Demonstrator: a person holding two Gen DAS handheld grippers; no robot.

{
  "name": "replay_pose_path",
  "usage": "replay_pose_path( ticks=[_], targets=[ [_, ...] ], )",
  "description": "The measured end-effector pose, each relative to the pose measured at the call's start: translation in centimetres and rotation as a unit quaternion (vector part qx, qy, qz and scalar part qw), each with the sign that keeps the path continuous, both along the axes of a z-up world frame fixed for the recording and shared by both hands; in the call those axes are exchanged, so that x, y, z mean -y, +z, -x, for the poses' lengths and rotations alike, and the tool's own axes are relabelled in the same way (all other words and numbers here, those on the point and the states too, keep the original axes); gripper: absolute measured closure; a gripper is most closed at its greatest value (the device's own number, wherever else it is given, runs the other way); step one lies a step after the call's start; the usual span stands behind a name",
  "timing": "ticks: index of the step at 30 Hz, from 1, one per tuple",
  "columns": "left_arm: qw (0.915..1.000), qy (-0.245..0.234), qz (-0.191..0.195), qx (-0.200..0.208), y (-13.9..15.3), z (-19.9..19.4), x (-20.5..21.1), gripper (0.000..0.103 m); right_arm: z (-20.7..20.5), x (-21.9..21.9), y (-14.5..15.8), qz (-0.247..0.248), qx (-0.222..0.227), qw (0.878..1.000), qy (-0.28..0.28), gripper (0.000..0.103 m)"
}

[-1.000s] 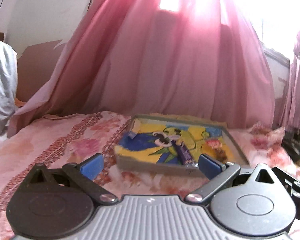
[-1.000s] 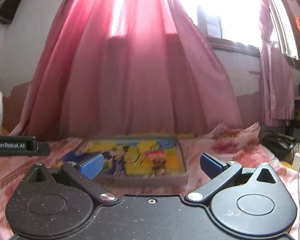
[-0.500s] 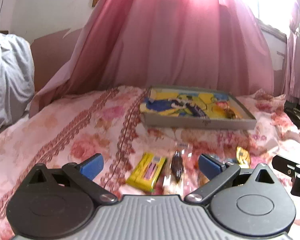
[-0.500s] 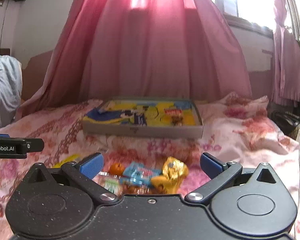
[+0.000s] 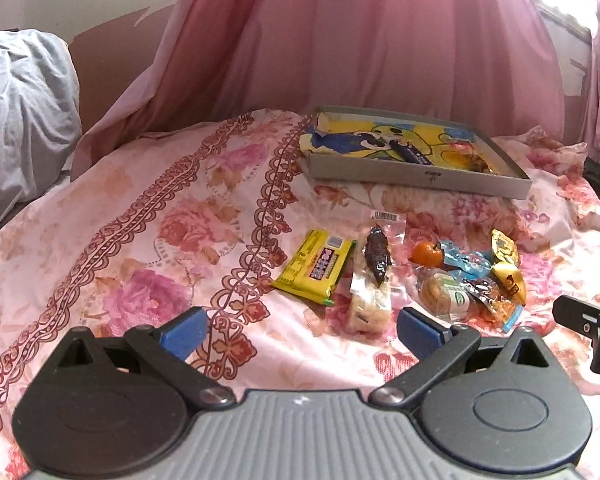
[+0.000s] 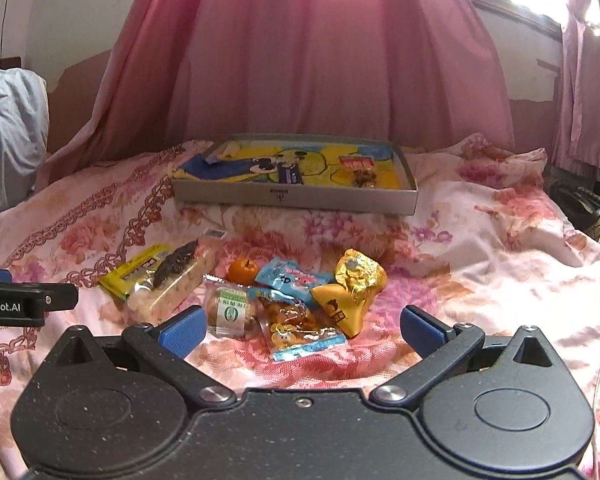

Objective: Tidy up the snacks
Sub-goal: 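Lift both tools away from the tray back toward the snack pile, then lower the left tool onto the dark jerky pack while the right tool reaches the blue candy pack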

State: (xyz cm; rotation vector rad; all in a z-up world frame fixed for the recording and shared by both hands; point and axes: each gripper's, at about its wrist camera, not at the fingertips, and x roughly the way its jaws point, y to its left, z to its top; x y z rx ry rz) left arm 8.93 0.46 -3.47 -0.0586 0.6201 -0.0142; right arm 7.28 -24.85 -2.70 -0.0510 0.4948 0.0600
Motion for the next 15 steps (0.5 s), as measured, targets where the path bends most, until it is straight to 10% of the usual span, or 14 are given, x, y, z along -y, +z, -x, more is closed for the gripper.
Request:
replay_pose_path(
  ticks=[15],
  targets=[
    [0.9993,-0.002,0.002,-0.037,-0.8,-1.4,0.2,0.000,-1.6,-0.3,-1.1,0.006,-0.043,0.999,0.003,0.001]
  ],
)
